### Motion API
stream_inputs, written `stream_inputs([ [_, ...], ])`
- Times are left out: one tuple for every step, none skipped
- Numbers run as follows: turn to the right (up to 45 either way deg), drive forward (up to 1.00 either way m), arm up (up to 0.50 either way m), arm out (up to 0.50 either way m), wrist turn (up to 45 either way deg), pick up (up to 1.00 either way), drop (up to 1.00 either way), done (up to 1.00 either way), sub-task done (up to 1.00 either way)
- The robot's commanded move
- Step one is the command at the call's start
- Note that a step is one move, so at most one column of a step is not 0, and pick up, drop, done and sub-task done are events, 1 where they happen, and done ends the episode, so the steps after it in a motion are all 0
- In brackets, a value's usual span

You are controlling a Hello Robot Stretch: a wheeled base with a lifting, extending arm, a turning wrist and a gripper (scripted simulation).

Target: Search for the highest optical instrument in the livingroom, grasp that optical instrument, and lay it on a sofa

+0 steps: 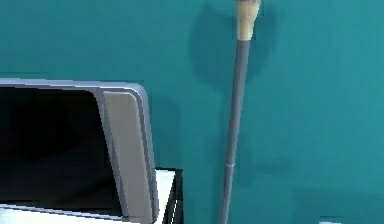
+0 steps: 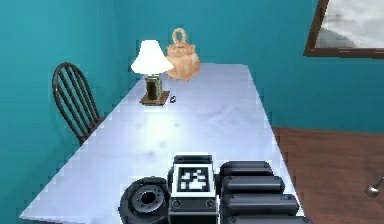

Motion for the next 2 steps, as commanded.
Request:
stream_inputs([
  [-45.0,0.00,0.00,0.00,0.0,0.00,0.00,0.00,0.00],
  [-45.0,0.00,0.00,0.00,0.0,0.00,0.00,0.00,0.00],
])
